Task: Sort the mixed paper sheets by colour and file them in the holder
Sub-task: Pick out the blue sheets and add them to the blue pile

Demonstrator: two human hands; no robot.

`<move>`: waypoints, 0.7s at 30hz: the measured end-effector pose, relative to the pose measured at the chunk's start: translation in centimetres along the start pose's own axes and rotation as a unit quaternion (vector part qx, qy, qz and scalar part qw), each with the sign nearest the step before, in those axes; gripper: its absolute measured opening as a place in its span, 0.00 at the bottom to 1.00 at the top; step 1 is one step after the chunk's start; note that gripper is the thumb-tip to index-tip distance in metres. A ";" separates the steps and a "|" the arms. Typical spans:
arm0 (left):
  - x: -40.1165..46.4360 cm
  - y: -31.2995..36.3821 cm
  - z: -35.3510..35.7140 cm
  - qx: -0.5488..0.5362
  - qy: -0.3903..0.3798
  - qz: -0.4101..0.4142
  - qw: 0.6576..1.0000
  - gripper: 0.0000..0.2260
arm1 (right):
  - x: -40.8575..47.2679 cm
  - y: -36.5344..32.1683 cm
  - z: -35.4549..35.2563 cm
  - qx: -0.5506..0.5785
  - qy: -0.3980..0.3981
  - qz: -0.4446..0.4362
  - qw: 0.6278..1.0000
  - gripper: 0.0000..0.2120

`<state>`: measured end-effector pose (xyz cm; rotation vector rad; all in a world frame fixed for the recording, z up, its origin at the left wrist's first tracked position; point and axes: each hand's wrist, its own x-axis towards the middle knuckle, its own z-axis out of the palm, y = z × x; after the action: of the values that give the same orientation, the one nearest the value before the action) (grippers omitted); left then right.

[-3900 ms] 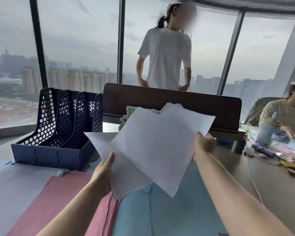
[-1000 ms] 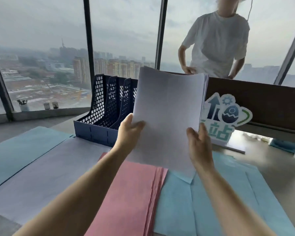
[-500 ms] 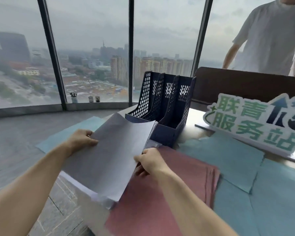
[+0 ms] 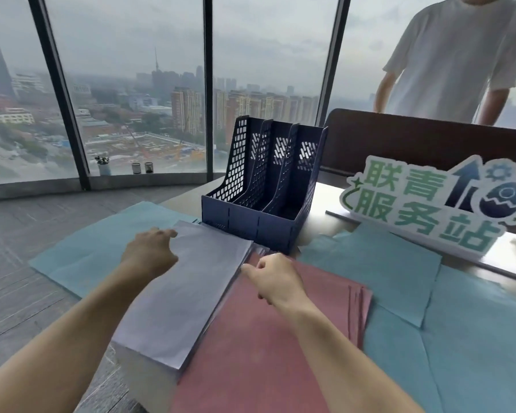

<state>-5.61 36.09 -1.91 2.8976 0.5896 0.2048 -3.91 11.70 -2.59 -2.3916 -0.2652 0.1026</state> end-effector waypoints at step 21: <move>-8.8 30.4 8.1 -0.013 -0.122 0.282 0.952 0.19 | -1.8 18.8 -15.5 -0.433 -0.032 0.065 0.899 0.17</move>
<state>-0.94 3.87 -4.58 2.9230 -0.2871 -0.0748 -0.33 -12.46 -3.76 -3.3022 -0.2021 0.1463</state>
